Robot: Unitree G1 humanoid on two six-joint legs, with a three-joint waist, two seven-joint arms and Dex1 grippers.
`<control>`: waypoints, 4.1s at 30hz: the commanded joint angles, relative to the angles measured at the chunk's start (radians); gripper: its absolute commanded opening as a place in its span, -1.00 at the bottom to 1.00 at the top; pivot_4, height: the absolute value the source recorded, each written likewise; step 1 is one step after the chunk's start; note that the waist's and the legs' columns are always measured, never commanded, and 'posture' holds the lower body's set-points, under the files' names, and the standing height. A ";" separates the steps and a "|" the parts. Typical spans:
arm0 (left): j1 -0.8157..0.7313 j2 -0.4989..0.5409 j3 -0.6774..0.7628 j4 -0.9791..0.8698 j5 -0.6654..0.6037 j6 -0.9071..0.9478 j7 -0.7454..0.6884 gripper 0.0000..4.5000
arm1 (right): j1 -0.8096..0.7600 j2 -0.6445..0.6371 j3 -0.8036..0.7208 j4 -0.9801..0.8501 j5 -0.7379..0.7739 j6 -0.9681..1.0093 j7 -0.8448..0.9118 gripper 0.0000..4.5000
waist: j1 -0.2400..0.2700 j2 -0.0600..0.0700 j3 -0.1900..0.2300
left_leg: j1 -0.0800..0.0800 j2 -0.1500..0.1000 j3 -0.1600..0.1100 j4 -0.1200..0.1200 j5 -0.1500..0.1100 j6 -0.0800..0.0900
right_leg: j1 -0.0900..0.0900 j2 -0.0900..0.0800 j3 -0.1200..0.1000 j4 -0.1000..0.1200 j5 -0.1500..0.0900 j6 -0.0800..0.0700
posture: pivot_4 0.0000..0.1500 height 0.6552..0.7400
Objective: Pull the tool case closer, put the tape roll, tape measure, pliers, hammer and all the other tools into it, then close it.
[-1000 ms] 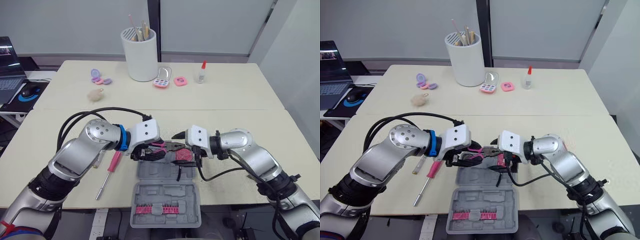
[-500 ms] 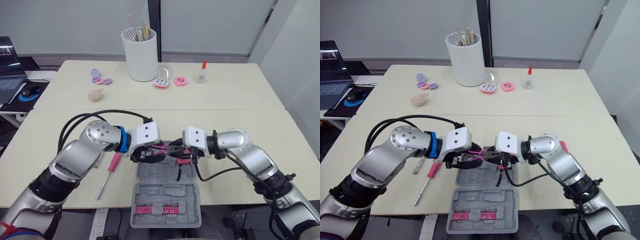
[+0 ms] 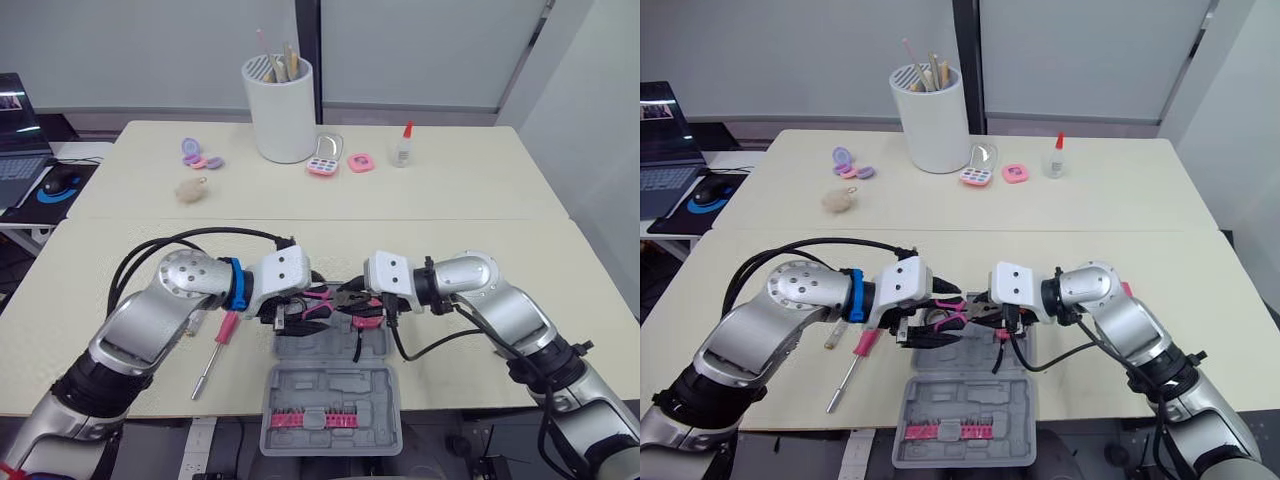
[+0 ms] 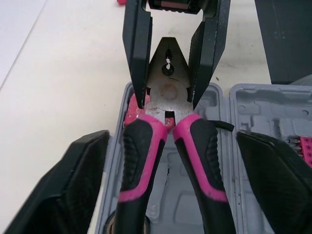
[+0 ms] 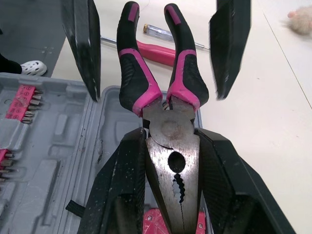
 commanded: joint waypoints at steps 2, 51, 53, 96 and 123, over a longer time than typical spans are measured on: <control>0.080 0.067 0.197 0.008 -0.113 -0.092 -0.097 1.00 | -0.025 -0.021 -0.021 -0.035 0.001 0.002 0.009 -0.43 | -0.001 0.000 0.000 | 0.000 0.000 0.000 0.000 0.000 0.000 | 0.000 0.000 0.000 0.000 0.000 0.000 | 1.00 1.00; 0.399 0.282 0.402 0.095 -0.148 -0.348 -0.375 1.00 | 0.065 0.071 0.260 0.054 -0.265 0.146 -0.139 -0.43 | -0.001 0.001 0.000 | -0.001 0.001 0.002 -0.001 0.000 0.000 | -0.004 -0.002 0.000 0.002 0.000 0.000 | 1.00 1.00; 0.395 0.279 0.396 0.096 -0.146 -0.349 -0.374 1.00 | 0.070 0.067 0.261 0.064 -0.270 0.133 -0.137 -0.43 | -0.001 0.001 0.000 | -0.001 0.001 0.002 -0.001 0.000 0.000 | -0.004 -0.002 0.000 0.002 0.000 0.000 | 1.00 1.00; 0.362 0.251 0.356 0.106 -0.142 -0.379 -0.326 1.00 | 0.175 0.204 0.105 0.366 -0.241 -0.283 -0.241 -0.99 | -0.001 0.001 0.000 | 0.001 0.001 0.002 0.000 0.000 0.000 | -0.003 0.000 0.001 0.005 0.000 -0.001 | 1.00 1.00; 0.415 0.244 0.457 0.160 -0.264 -0.208 -0.253 1.00 | 0.181 -0.022 -0.197 0.028 0.124 -0.148 0.006 -0.36 | 0.003 0.001 -0.001 | 0.001 0.000 0.002 0.000 0.000 0.000 | -0.002 -0.002 0.001 0.006 0.000 -0.001 | 1.00 1.00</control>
